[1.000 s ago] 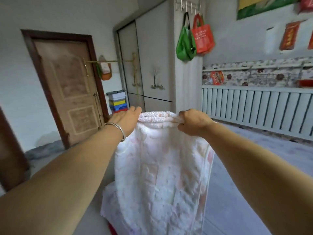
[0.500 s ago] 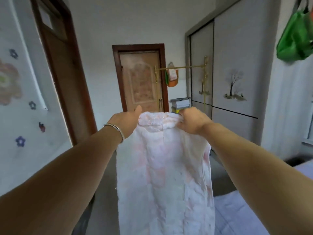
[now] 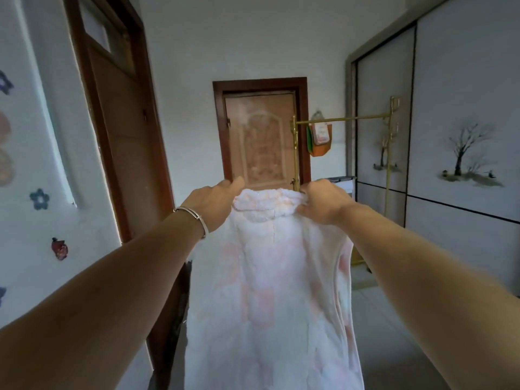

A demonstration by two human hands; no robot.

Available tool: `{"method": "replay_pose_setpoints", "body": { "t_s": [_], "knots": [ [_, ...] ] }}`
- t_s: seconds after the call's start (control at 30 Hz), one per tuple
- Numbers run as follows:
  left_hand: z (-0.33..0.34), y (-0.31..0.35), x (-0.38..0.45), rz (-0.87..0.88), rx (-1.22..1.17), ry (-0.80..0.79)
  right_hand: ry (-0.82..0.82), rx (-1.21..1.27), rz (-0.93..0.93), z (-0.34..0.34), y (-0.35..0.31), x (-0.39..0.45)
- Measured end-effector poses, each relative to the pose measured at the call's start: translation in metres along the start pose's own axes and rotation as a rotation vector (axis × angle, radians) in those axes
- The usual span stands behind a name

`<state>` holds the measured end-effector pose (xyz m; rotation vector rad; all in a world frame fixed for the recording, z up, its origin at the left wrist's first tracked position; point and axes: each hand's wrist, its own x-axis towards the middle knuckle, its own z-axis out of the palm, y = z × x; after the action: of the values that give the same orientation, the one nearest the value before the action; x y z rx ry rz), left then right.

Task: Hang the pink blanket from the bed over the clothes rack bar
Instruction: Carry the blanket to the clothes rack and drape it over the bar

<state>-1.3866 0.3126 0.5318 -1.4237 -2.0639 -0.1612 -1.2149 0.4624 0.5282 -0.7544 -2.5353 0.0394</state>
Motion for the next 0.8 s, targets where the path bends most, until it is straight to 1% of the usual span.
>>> {"method": "replay_pose_setpoints", "body": {
  "t_s": [0.07,0.23,0.33,0.47,0.6,0.7,0.8],
  "knots": [
    [0.025,-0.015,0.036,0.033,-0.033,0.021,0.01,0.013,0.019,0.019,0.011,0.036],
    [0.099,-0.025,0.125,0.128,-0.106,-0.05,-0.037,0.022,0.115,0.065,0.064,0.114],
    [0.139,-0.027,0.178,0.177,-0.058,-0.061,-0.026,0.043,0.143,0.088,0.098,0.168],
    [0.196,-0.03,0.251,0.173,0.007,-0.105,-0.035,0.087,0.145,0.114,0.145,0.237],
    [0.242,-0.019,0.327,0.125,-0.116,-0.129,-0.031,0.159,0.161,0.132,0.186,0.3],
    [0.276,-0.008,0.384,0.111,-0.251,-0.148,-0.055,0.271,0.22,0.147,0.22,0.339],
    [0.31,0.009,0.44,0.089,-0.408,-0.166,-0.055,0.327,0.263,0.164,0.257,0.373]
  ]
}}
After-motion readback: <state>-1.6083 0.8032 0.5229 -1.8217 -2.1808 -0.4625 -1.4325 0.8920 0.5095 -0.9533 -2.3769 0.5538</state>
